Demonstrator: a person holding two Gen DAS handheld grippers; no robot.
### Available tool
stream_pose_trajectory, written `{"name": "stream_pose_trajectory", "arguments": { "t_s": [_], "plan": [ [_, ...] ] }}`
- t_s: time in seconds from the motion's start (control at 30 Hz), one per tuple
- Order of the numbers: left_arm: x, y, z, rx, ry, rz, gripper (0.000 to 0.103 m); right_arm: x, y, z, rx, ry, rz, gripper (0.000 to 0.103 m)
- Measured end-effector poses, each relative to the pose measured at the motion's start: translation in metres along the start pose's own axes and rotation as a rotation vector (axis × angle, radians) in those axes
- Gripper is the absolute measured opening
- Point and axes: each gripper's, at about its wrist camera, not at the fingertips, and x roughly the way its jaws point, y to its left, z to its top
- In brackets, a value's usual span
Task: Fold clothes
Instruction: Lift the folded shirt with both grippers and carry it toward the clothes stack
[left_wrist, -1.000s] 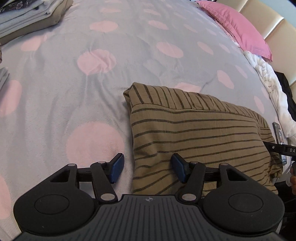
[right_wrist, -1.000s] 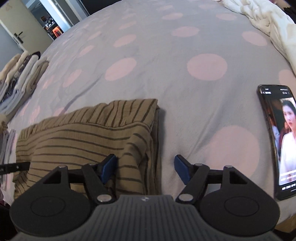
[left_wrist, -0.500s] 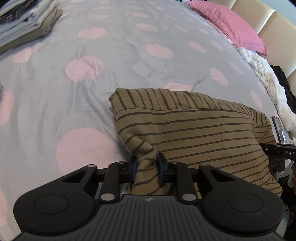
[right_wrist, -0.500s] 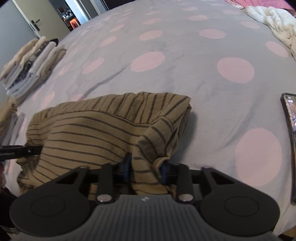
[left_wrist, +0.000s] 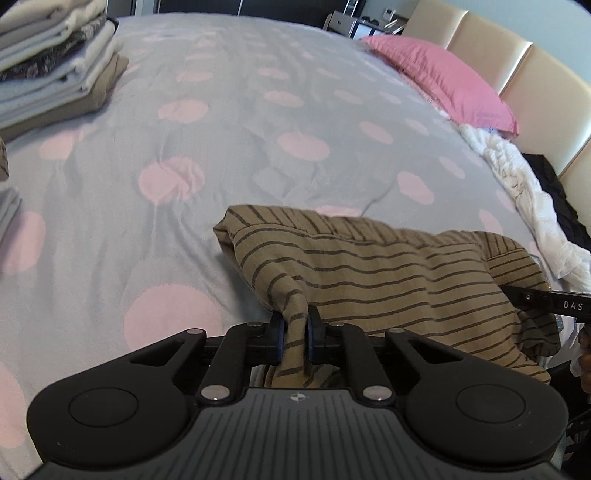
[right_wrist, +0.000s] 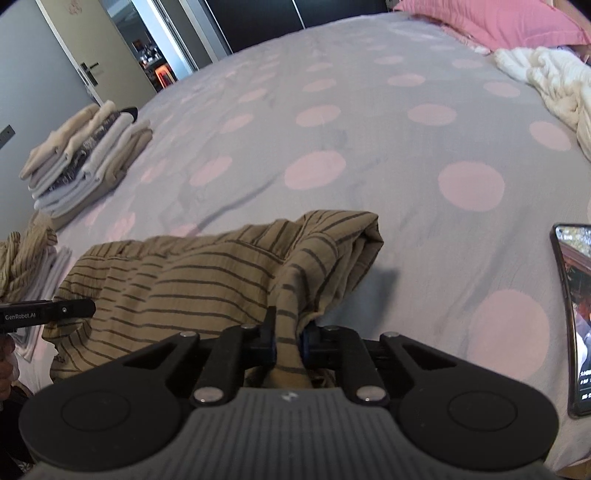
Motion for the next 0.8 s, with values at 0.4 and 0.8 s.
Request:
{"name": "stream_pose_trajectory", "arguments": {
  "t_s": [0.4, 0.8],
  "plan": [
    [-0.031, -0.002, 0.016, -0.005, -0.109, -0.013, 0.008, -0.027, 0.017, 0.012, -0.038, -0.082, 0.043, 0.012],
    [-0.097, 0.024, 0.059, -0.002, -0.211, -0.003, 0.008, -0.039, 0.056, 0.046, -0.035, -0.11, 0.14, 0.012]
  ]
}}
